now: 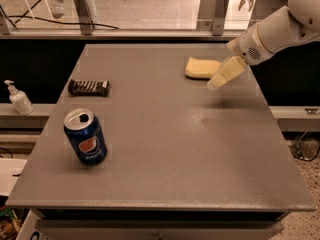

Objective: Move sponge near rxbar chocolate

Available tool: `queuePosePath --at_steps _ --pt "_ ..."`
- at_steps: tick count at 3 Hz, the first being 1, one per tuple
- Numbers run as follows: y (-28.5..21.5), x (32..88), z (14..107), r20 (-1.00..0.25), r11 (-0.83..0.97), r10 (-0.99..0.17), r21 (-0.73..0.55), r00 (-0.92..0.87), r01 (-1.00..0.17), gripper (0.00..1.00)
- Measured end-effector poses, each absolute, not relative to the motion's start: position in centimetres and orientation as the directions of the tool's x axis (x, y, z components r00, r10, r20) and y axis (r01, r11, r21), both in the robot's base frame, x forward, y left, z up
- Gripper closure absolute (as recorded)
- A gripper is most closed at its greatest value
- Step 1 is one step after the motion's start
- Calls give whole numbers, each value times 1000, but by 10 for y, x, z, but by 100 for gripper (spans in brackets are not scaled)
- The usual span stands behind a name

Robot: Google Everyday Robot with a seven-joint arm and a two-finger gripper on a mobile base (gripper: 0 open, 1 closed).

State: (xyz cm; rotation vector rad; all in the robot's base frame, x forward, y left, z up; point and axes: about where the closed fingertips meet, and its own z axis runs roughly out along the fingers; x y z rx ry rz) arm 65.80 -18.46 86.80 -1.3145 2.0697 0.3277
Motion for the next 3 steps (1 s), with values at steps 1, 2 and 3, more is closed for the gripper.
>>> queuePosePath --at_steps 1,2,3 --pt "-174 680 850 -669 458 -691 -113 -273 -882 0" --pt "-167 696 838 -685 463 -676 -106 -273 -880 0" --pt "-161 704 832 -695 470 -664 -98 -278 -877 18"
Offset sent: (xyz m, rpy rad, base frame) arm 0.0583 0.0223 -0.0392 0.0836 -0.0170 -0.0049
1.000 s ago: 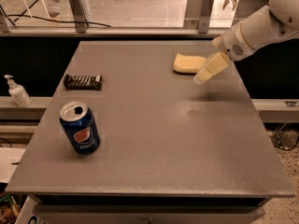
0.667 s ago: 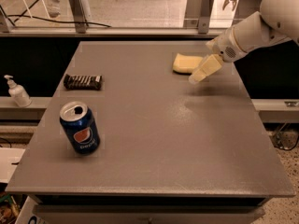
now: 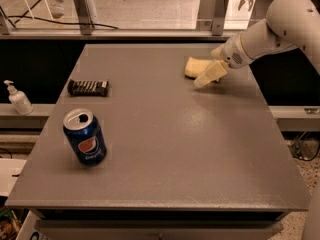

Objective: Move sponge near rxbar chocolate

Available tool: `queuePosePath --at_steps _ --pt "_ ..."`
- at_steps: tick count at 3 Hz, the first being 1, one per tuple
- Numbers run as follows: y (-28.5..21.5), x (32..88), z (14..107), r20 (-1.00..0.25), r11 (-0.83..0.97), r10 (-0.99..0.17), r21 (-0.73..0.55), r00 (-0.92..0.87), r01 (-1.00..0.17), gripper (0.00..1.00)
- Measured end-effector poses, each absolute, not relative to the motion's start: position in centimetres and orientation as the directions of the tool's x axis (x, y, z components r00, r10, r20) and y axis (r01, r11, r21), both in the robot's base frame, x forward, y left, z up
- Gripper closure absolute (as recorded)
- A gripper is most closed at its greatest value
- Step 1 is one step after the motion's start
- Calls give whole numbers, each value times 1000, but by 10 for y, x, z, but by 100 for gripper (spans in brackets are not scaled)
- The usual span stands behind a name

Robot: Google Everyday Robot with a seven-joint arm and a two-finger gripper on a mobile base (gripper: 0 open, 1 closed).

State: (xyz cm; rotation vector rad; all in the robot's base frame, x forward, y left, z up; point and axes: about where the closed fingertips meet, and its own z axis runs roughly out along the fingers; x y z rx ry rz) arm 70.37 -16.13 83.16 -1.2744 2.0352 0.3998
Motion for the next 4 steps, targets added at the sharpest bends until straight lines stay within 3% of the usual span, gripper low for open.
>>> queuePosePath --at_steps 3,4 --pt "-154 704 831 -715 464 -639 -67 -282 -883 87" --pt "-121 688 839 -725 395 -648 -59 -233 -917 100"
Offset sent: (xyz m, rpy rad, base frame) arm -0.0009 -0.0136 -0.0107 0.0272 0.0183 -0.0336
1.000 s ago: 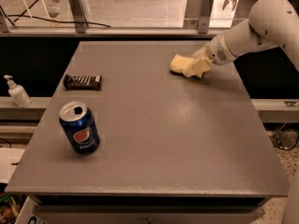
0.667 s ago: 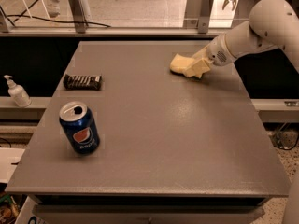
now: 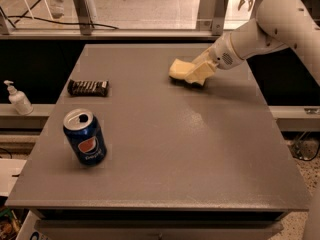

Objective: Move sponge near rxbar chocolate

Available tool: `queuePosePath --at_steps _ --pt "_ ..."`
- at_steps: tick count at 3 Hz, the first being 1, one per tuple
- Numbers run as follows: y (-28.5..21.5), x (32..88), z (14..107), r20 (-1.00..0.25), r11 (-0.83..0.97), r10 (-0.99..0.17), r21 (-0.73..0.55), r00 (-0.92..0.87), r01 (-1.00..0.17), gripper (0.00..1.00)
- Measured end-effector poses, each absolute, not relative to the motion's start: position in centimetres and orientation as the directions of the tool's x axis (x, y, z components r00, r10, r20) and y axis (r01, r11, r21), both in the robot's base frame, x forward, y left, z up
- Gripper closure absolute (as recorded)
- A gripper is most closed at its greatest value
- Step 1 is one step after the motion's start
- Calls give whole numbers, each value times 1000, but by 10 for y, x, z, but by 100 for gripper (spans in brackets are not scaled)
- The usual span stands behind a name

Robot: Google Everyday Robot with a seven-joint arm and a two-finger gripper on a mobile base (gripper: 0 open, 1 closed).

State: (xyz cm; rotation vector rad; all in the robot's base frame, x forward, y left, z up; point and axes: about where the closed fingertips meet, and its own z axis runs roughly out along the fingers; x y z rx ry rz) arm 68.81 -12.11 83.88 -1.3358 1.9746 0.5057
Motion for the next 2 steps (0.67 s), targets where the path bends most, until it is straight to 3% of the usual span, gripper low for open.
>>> queuePosePath --at_steps 2 --pt "-40 621 825 -709 207 -697 -55 -108 -977 100"
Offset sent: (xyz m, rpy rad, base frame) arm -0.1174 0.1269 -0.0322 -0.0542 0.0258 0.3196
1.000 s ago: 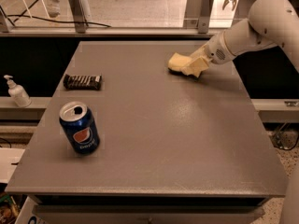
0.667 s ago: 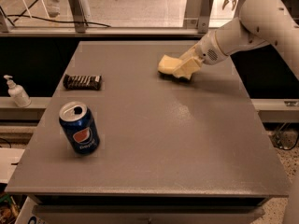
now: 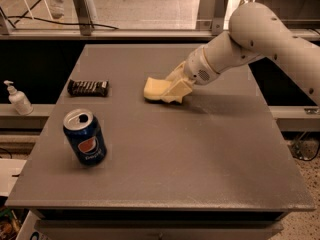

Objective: Move sponge near rxbar chocolate

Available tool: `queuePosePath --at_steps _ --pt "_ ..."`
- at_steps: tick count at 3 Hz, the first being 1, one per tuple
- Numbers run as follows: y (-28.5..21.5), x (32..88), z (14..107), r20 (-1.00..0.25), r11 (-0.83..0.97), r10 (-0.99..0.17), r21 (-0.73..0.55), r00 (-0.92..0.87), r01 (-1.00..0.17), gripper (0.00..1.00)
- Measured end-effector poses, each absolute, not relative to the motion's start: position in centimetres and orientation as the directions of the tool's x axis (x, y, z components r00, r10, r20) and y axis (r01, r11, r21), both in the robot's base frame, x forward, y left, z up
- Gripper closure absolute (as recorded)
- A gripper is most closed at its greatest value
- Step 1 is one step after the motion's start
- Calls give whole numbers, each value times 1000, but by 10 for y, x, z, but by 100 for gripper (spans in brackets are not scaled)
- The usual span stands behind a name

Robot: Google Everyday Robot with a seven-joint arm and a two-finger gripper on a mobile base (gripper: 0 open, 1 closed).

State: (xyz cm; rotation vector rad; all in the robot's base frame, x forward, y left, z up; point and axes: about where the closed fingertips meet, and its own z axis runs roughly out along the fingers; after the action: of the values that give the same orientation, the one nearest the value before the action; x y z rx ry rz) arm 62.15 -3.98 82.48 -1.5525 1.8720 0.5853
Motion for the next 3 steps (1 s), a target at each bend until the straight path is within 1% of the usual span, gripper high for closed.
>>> queuePosePath --at_steps 1,2,3 --pt "-1 598 817 -701 126 -712 -55 -52 -991 100" --pt "3 596 818 -701 118 -712 -57 -44 -991 100" --pt "42 594 831 -699 38 -713 -126 62 -991 100"
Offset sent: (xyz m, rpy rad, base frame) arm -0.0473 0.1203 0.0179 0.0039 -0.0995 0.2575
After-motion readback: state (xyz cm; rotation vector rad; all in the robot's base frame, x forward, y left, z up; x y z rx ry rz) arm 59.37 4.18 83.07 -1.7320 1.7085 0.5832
